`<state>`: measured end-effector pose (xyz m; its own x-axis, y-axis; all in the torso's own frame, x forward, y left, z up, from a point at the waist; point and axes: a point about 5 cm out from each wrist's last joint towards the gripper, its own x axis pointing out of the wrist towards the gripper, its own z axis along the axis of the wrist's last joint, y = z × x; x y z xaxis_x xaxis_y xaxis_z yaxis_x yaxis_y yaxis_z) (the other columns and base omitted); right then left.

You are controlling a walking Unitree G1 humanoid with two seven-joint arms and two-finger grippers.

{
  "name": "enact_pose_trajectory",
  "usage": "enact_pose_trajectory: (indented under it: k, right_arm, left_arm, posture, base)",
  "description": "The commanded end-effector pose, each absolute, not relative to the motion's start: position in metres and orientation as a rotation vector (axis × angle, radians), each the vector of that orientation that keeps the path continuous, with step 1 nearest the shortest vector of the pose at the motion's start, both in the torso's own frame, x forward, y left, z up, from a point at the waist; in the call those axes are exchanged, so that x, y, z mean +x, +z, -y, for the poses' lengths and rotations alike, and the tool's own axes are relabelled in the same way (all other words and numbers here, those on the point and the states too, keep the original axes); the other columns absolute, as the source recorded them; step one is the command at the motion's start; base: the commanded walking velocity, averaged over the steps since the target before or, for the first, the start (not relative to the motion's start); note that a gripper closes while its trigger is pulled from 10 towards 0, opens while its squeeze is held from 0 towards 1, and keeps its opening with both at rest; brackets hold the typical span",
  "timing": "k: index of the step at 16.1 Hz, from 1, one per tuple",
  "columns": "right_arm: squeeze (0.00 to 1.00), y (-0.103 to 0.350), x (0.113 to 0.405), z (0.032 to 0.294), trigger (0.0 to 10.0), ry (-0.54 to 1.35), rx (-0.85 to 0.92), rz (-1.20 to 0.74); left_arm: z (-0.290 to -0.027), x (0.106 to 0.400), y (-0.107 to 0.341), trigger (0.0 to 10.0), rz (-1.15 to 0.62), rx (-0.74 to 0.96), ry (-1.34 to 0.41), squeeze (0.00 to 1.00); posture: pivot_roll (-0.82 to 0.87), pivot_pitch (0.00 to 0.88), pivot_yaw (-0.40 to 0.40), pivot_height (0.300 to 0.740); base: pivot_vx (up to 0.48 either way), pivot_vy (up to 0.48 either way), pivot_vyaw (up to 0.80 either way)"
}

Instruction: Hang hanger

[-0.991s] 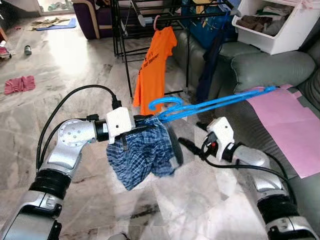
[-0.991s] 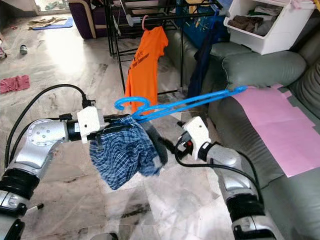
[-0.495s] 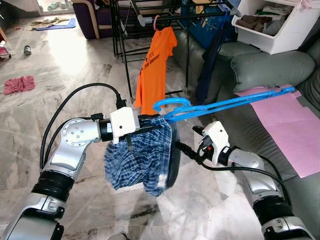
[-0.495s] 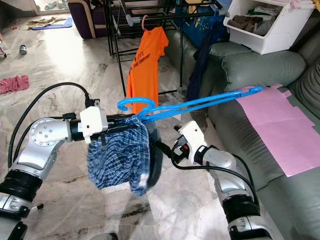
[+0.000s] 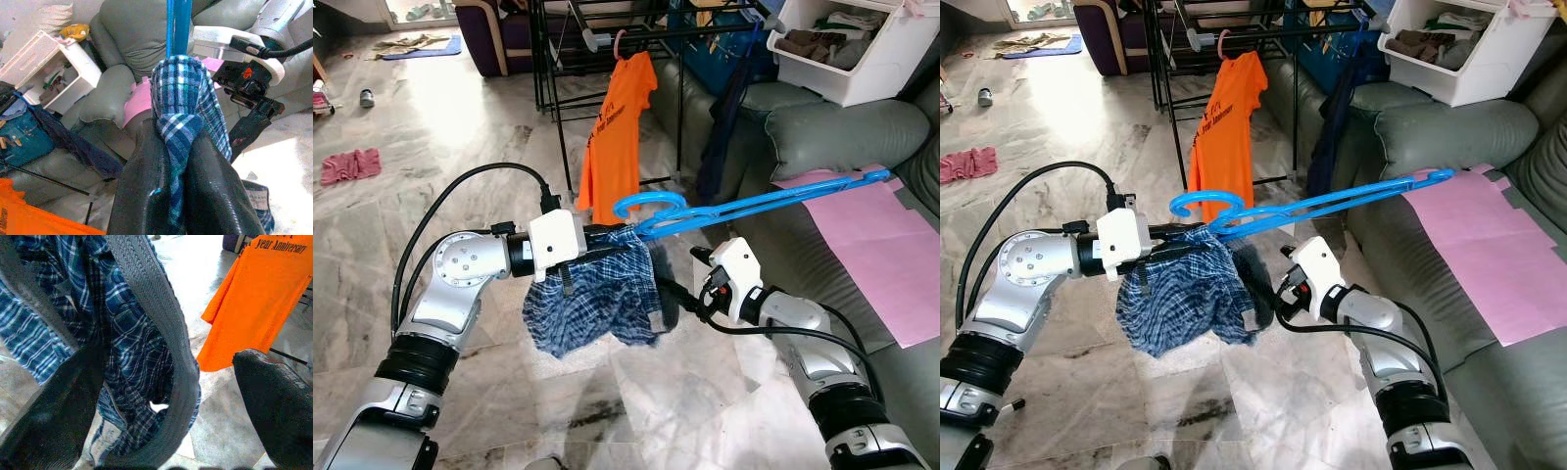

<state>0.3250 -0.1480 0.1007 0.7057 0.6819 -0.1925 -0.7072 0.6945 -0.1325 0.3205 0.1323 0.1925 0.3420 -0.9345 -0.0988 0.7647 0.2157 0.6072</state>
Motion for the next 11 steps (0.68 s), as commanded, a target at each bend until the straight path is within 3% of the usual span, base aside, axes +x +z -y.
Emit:
enact_pose_trajectory:
  k: [1,6,8,11]
  right_arm:
    - [0.0,0.099,0.324,0.15,10.0,0.78,-0.211,-0.139]
    - [0.0,0.097,0.324,0.149,10.0,0.782,-0.209,-0.14]
    - [0.0,0.082,0.33,0.135,10.0,0.757,-0.159,-0.193]
    - [0.0,0.081,0.327,0.125,10.0,0.793,-0.135,-0.197]
  left_arm:
    - [-0.13,0.32,0.199,0.0,0.345,0.637,-1.214,0.0]
    - [-0.128,0.318,0.202,0.0,0.354,0.636,-1.219,0.0]
    - [-0.108,0.31,0.239,0.0,0.49,0.548,-1.238,0.0]
    - [-0.108,0.312,0.229,0.0,0.466,0.537,-1.227,0.0]
  posture:
    - [0.08,0.107,-0.071,0.74]
    - [0.08,0.107,-0.071,0.74]
    - [0.09,0.099,-0.083,0.74]
    - [0.09,0.102,-0.081,0.74]
  base:
    - [0.0,0.0,0.0]
    - [0.0,0.0,0.0]
    - [0.0,0.0,0.0]
    - [0.0,0.0,0.0]
